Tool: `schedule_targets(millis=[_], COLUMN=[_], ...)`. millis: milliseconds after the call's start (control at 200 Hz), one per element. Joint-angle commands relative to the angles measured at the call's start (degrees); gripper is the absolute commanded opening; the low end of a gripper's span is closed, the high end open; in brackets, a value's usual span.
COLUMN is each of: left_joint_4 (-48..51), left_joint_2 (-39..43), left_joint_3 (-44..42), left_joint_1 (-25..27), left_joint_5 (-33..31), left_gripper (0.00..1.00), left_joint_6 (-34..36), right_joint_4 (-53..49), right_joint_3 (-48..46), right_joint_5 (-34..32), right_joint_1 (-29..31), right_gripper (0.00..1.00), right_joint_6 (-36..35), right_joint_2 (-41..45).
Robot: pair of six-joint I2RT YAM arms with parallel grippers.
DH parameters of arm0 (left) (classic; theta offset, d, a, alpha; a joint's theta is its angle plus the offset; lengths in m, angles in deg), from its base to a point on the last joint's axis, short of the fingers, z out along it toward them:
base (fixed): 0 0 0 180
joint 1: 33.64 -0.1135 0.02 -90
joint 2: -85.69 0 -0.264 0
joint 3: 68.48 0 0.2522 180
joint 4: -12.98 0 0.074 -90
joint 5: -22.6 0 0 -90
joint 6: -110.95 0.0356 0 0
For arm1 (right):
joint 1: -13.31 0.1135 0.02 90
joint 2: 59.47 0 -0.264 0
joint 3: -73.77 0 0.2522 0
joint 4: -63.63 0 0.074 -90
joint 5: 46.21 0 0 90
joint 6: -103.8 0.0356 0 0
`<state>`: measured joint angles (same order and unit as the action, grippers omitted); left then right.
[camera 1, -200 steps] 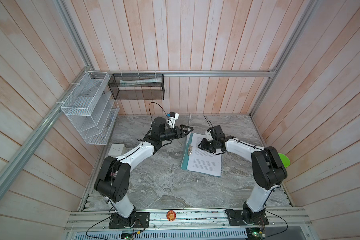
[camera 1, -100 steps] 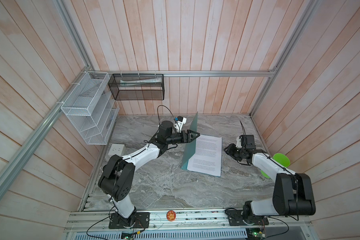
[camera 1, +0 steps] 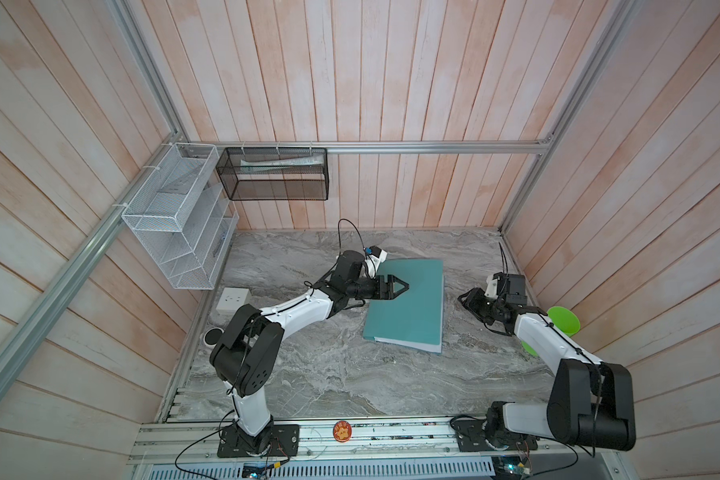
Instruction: Put the files into the folder
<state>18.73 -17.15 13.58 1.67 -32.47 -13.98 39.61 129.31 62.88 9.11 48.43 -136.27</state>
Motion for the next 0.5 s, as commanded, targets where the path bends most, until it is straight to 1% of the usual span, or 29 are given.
schedule_targets(millis=[0,100,190,310,405,495], left_joint_4=[0.98,0.43,-0.88,-1.9,-2.69,-3.07], left_joint_2=[0.24,-0.13,-0.62,-1.63,-2.57,-3.54], left_joint_3=[-1.25,-2.72,-4.32,-6.21,-7.87,-9.06], left_joint_1=[-0.63,-1.16,-1.63,-2.66,-3.44,-3.95], left_joint_5=[-1.51,-1.72,-2.12,-3.57,-5.32,-5.67], left_gripper=[0.85,0.85,0.85,0.85,0.85,0.85], left_joint_6=[1.54,1.54,1.45,1.54,1.79,1.8], right_joint_4=[2.25,4.38,6.29,9.2,10.01,10.65], right_joint_3=[-1.29,-1.39,-0.41,1.44,4.07,6.3], right_joint_5=[1.38,2.39,2.92,3.13,3.45,3.98], right_joint_1=[-0.06,-0.1,0.49,2.73,5.04,7.28], right_gripper=[0.47,0.47,0.47,0.48,0.48,0.48], right_joint_6=[0.71,-0.12,-1.08,-1.32,-1.28,-1.08], right_joint_2=[-2.0,-5.88,-11.18,-16.44,-20.52,-23.75])
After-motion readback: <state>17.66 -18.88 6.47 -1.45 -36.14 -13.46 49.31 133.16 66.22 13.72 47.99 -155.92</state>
